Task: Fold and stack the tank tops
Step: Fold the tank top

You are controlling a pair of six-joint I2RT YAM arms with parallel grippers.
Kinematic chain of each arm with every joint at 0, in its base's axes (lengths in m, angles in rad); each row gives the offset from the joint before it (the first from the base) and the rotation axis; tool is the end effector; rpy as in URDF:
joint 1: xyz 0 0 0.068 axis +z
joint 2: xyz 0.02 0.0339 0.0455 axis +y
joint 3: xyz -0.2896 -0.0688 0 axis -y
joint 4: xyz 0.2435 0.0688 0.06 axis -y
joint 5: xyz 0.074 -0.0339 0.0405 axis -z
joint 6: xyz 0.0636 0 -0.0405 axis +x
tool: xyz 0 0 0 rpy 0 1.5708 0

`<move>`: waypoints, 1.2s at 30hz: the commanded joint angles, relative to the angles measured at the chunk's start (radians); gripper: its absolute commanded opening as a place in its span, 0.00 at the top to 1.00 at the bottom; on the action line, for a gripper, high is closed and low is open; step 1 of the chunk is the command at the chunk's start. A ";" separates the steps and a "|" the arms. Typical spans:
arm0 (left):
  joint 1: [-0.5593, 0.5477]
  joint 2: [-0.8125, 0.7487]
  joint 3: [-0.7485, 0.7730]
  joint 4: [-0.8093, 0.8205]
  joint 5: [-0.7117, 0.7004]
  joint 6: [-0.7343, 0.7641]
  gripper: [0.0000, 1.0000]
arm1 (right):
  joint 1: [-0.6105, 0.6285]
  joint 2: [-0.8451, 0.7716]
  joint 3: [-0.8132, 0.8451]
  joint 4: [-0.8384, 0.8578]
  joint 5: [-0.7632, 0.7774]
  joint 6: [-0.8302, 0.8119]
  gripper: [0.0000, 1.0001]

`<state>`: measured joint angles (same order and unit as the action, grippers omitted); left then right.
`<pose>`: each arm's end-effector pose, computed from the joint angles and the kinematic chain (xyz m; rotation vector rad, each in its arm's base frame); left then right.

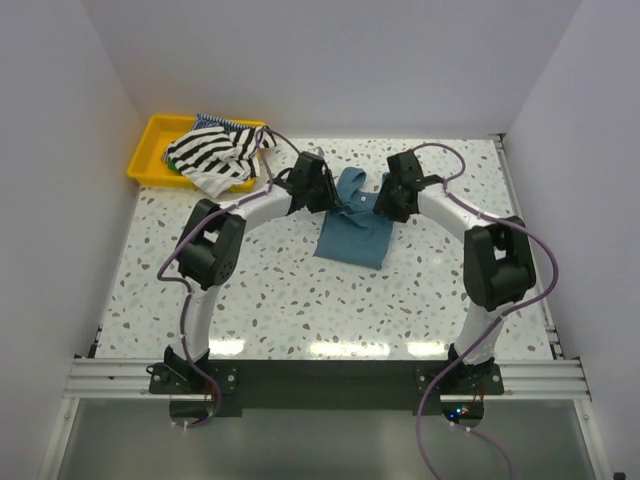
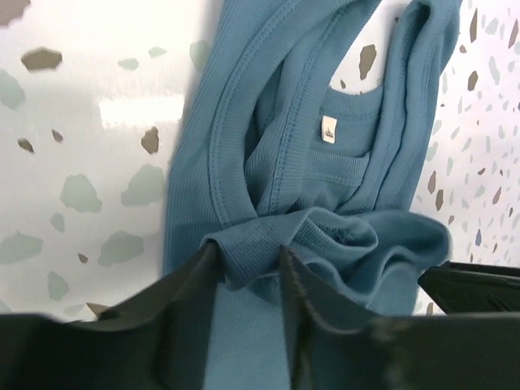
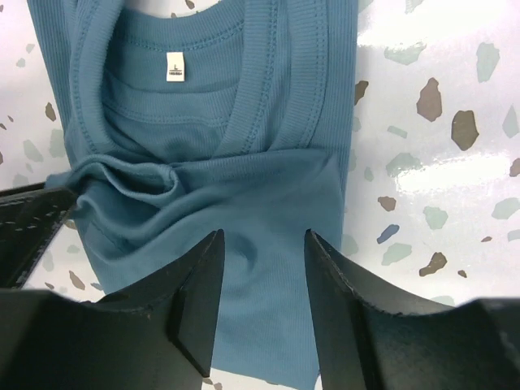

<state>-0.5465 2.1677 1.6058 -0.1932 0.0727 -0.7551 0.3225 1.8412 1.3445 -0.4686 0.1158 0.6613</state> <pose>0.4426 -0.2747 0.1799 -0.2160 2.4318 -0.7096 0.3989 0.1255 0.2165 0.4743 2.5000 0.2453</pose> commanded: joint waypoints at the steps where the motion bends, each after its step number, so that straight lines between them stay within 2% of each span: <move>1: 0.036 -0.025 -0.003 0.116 0.038 0.020 0.54 | -0.020 -0.007 0.054 0.022 -0.010 -0.025 0.51; 3: 0.045 -0.043 -0.006 0.132 0.050 0.030 0.47 | -0.023 -0.017 0.056 0.016 0.001 -0.029 0.47; 7: 0.049 -0.095 -0.032 0.126 0.021 0.040 0.44 | -0.016 -0.057 0.006 0.034 0.005 -0.032 0.46; 14: 0.025 -0.229 -0.223 0.166 0.001 0.007 0.54 | 0.102 -0.094 -0.082 0.070 0.080 -0.032 0.47; 20: -0.024 -0.246 -0.309 0.211 0.002 -0.012 0.61 | 0.122 0.048 0.010 0.059 0.102 -0.040 0.52; 24: -0.036 -0.256 -0.356 0.227 0.015 -0.021 0.62 | 0.124 0.151 0.085 0.033 0.119 -0.055 0.48; 28: -0.036 -0.321 -0.398 0.227 0.004 -0.030 0.62 | 0.135 0.214 0.064 0.050 0.104 -0.077 0.42; 32: -0.036 -0.411 -0.480 0.216 -0.043 -0.059 0.62 | 0.171 0.202 0.009 0.068 0.096 -0.104 0.38; 36: -0.036 -0.535 -0.576 0.204 -0.071 -0.096 0.62 | 0.265 0.145 -0.098 0.068 0.130 -0.120 0.35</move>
<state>-0.5850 1.7435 1.0760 -0.0257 0.0467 -0.8093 0.5087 2.0003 1.3483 -0.3393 0.2501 0.5587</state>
